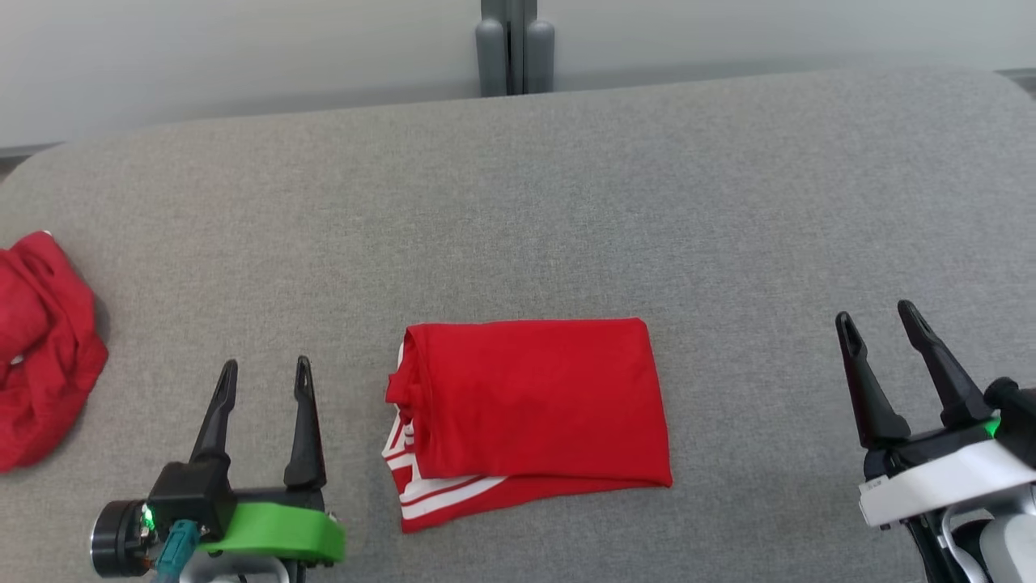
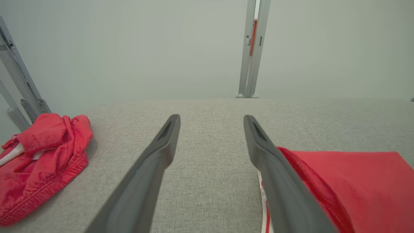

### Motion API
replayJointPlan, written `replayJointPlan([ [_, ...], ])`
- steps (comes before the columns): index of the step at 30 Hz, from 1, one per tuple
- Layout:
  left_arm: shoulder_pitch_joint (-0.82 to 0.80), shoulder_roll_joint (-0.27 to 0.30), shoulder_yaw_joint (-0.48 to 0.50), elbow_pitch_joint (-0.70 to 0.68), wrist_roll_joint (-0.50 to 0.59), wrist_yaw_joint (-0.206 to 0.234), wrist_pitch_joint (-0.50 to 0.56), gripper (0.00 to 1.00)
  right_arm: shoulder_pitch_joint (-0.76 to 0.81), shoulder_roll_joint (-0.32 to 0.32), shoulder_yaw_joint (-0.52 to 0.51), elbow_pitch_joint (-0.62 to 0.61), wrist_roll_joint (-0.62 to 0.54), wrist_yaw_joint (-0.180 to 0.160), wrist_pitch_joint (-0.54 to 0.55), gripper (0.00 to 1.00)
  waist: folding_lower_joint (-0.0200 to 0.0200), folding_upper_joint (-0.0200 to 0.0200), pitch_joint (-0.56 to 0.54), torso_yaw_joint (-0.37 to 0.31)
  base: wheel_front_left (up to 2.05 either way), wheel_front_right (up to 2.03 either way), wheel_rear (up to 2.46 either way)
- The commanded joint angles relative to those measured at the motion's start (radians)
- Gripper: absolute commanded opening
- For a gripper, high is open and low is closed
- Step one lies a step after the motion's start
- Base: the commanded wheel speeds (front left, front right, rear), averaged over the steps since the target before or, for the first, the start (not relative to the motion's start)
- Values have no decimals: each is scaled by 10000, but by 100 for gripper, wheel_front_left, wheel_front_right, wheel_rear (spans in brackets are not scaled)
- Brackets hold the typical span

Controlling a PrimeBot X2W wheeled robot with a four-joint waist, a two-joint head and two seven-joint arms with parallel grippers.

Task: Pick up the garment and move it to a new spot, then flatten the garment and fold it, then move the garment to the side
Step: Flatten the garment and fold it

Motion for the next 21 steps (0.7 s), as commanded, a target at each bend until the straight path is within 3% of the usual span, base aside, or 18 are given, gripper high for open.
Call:
replayJointPlan([
  [1,302,118,37,-7,-19,47,53,100,286,63,-80,-115,-109,4,119,100,0,0,-589,-218,0,0,0],
  [8,1101,384,-32,-231,-67,116,387,100,1240,360,-371,-519,-278,4,572,100,0,0,-1335,-257,0,0,0],
  [21,1444,599,-44,-233,-216,132,505,100,2043,675,-794,-1014,-458,4,1029,100,0,0,-1572,-223,0,0,0],
])
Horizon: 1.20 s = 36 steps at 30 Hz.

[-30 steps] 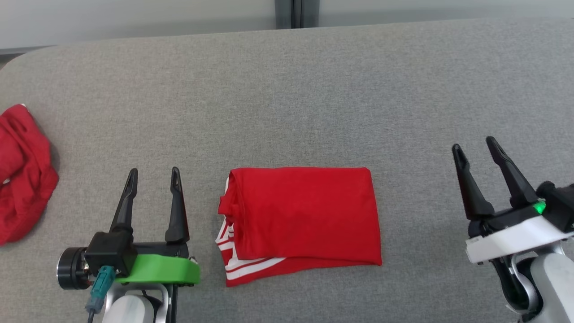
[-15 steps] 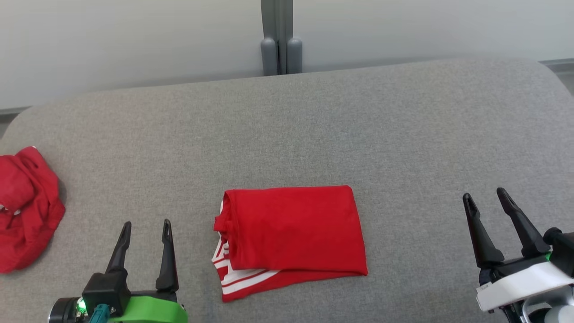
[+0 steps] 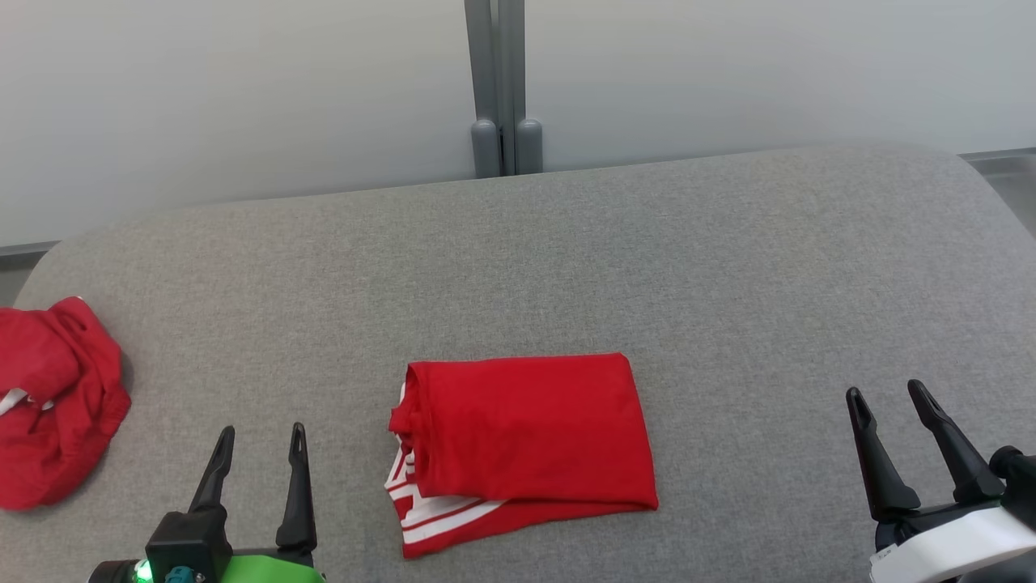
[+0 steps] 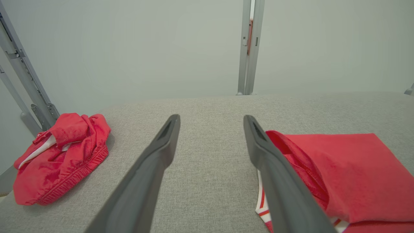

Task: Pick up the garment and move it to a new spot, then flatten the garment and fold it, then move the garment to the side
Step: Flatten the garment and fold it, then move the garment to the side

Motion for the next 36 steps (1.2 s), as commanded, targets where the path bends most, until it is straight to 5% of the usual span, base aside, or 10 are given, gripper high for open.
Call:
replayJointPlan([
  [1,157,91,12,24,-95,32,-9,100,107,25,-46,-69,-43,4,46,100,0,0,2,-8,0,0,0],
  [15,-121,118,-37,78,-112,93,-99,100,112,41,-238,-186,-36,4,237,100,0,0,188,117,0,0,0],
  [21,-874,16,-189,-161,114,45,-190,100,-404,-170,-2,302,29,4,395,100,0,0,1070,509,0,0,0],
  [36,-2788,-604,-677,313,493,-306,-550,100,-3260,-96,3165,4240,1332,2,138,100,0,0,2610,1702,0,0,0],
])
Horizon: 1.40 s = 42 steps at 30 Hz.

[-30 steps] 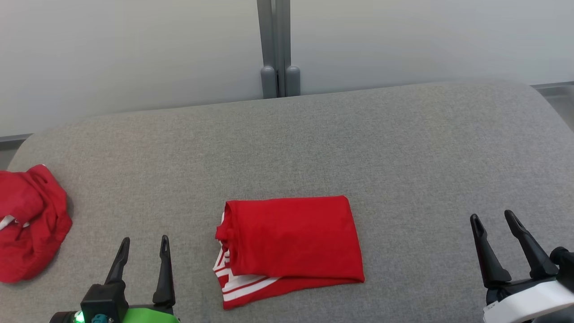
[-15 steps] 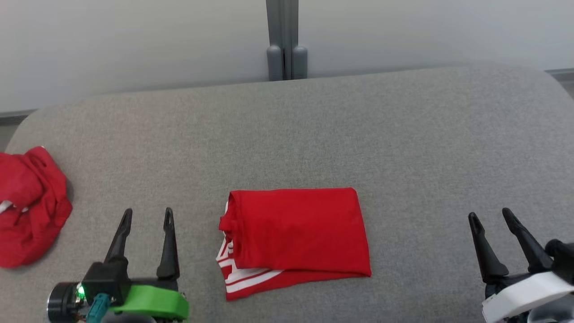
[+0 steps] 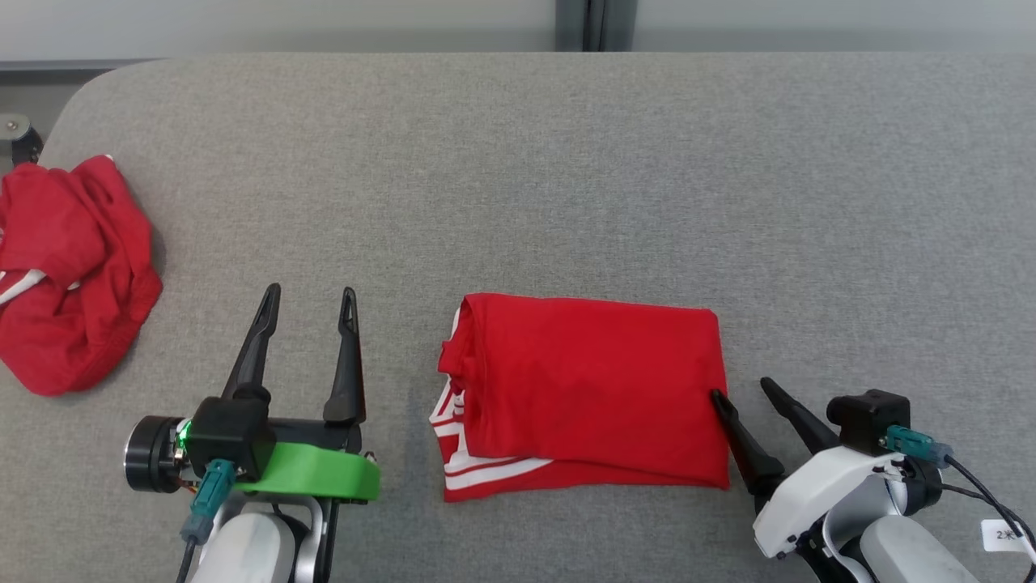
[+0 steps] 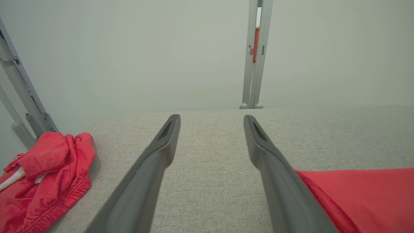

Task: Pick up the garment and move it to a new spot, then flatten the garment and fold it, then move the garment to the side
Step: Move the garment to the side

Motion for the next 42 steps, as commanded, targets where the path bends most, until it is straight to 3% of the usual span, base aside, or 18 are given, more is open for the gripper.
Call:
replayJointPlan([
  [1,-219,-60,16,31,94,-3,-47,100,-292,-14,189,290,146,2,13,100,0,0,367,383,0,0,0],
  [5,-305,-180,45,108,122,-26,-98,100,-561,-31,867,1047,571,2,403,100,0,0,400,444,0,0,0],
  [6,-325,-209,63,117,118,-34,-107,100,-548,-37,1010,1234,701,2,616,86,0,0,402,446,0,0,0],
  [7,-334,-225,73,124,130,-41,-112,100,-541,-68,1107,1329,772,2,727,44,0,0,403,442,0,0,0],
  [8,-336,-244,92,128,146,-44,-103,100,-551,-99,1187,1355,879,-1,736,31,0,0,402,430,0,0,0],
  [9,-338,-255,118,119,155,-54,-102,100,-570,-143,1268,1346,953,-6,799,0,0,0,406,398,0,0,0],
  [14,-312,-254,278,-148,305,-40,-99,100,-939,-624,1348,704,743,-9,241,0,0,0,512,-73,0,0,0],
  [19,-473,-184,301,-499,546,-130,-102,100,-1396,-1190,1400,76,641,-9,-237,0,0,0,799,-1082,0,0,0],
  [27,-1551,-239,-352,-1050,1030,-547,17,100,-2913,-2527,769,391,1032,-7,-474,0,0,0,2045,-2396,0,0,0],
  [37,-3583,-562,-1462,-1432,1649,-1252,318,100,-5404,-4717,-339,2799,1654,-6,-1015,0,0,0,4107,-2318,0,0,0],
  [42,-4169,-644,-1763,-1546,1880,-1407,384,100,-6536,-5389,-974,3985,1952,-6,-1315,0,0,0,4755,-2163,0,0,0],
])
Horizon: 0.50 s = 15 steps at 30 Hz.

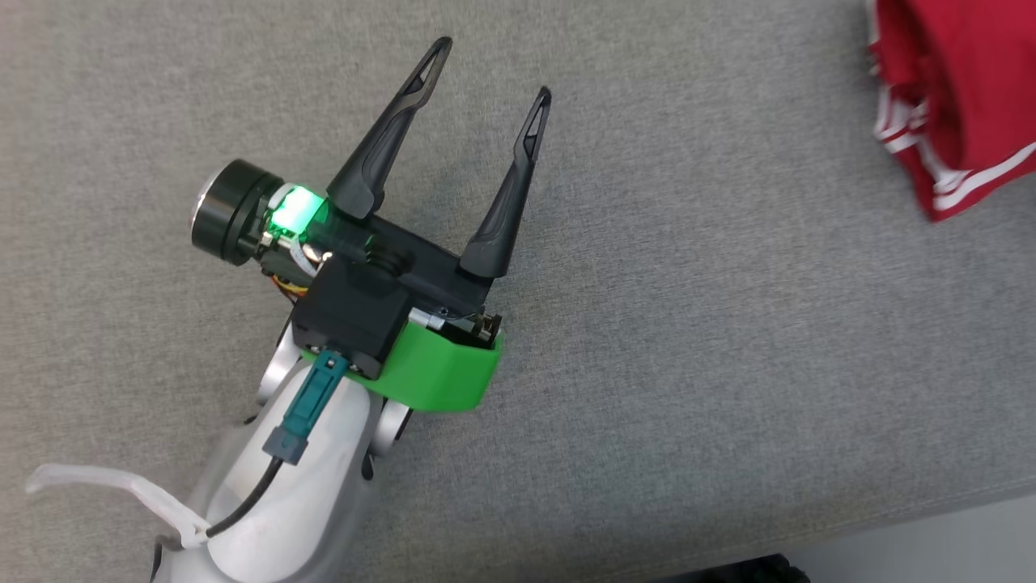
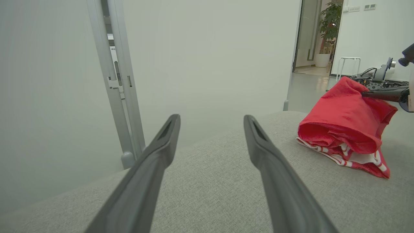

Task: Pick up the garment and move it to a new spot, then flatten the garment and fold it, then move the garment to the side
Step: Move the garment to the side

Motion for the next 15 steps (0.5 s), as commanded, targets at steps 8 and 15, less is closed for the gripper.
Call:
replayJointPlan([
  [8,-468,62,-167,-50,153,-78,51,100,-894,36,-338,1648,289,-14,-310,50,-1,-1,1166,74,0,0,0],
  [15,33,190,-21,267,-76,91,-81,100,-291,545,-1104,1468,-360,-14,-412,100,-1,-1,297,-206,0,0,0],
])
